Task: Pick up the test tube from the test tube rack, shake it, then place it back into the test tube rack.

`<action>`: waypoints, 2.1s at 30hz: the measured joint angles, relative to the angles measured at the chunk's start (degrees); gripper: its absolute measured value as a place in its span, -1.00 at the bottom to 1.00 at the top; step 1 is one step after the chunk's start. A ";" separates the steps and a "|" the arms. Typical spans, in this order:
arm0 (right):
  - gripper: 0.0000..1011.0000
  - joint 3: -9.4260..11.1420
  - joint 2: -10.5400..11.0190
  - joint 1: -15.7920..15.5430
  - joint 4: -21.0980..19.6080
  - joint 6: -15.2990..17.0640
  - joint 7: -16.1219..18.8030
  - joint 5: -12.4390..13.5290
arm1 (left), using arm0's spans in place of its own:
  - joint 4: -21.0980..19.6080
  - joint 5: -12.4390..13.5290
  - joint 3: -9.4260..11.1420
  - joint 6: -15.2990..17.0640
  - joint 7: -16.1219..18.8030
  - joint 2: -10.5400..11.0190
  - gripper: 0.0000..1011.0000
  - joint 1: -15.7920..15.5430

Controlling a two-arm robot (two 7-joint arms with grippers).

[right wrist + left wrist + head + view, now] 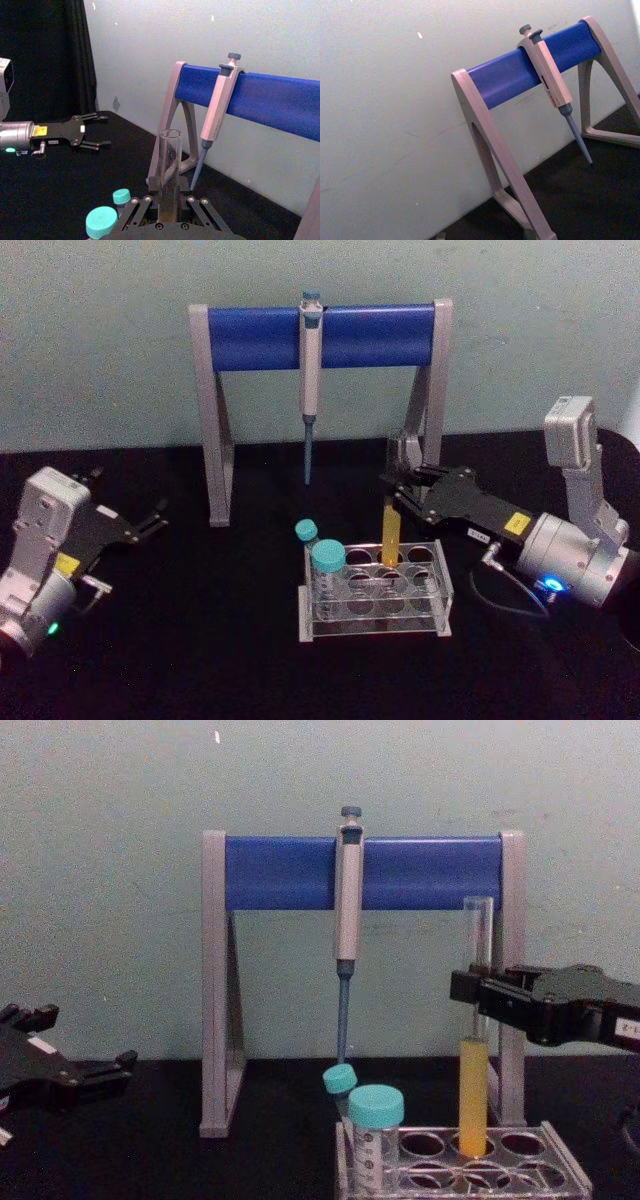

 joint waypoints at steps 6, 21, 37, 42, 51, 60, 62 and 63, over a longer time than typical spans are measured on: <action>-0.55 -0.43 -0.30 0.34 0.79 0.04 0.17 -0.38 | 0.00 0.00 0.00 0.00 0.00 0.00 0.98 0.00; -0.55 -1.74 -0.50 1.08 2.14 0.99 0.01 -2.39 | 0.00 0.00 0.00 0.00 0.00 0.00 0.98 0.00; -0.55 -2.10 -0.61 1.26 2.60 2.16 -0.17 -3.17 | 0.00 0.00 0.00 0.00 0.00 0.00 0.98 0.00; -0.55 -2.25 -0.64 1.33 2.74 2.62 -0.29 -3.36 | 0.00 0.00 0.00 0.00 0.00 0.00 0.98 0.00; -0.55 -2.55 -0.80 1.51 3.25 3.22 -0.48 -3.82 | 0.00 0.00 0.00 0.00 0.00 0.00 0.98 0.00; -0.55 -2.57 -0.85 1.62 3.78 3.69 -0.50 -3.94 | 0.00 0.00 0.00 0.00 0.00 0.00 0.98 0.00; -0.55 -2.60 -0.88 1.70 3.95 3.81 -0.49 -3.96 | 0.00 0.00 0.00 0.00 0.00 0.00 0.98 0.00; -0.55 -2.60 -0.88 1.70 3.95 3.81 -0.49 -3.96 | 0.00 0.00 0.00 0.00 0.00 0.00 0.98 0.00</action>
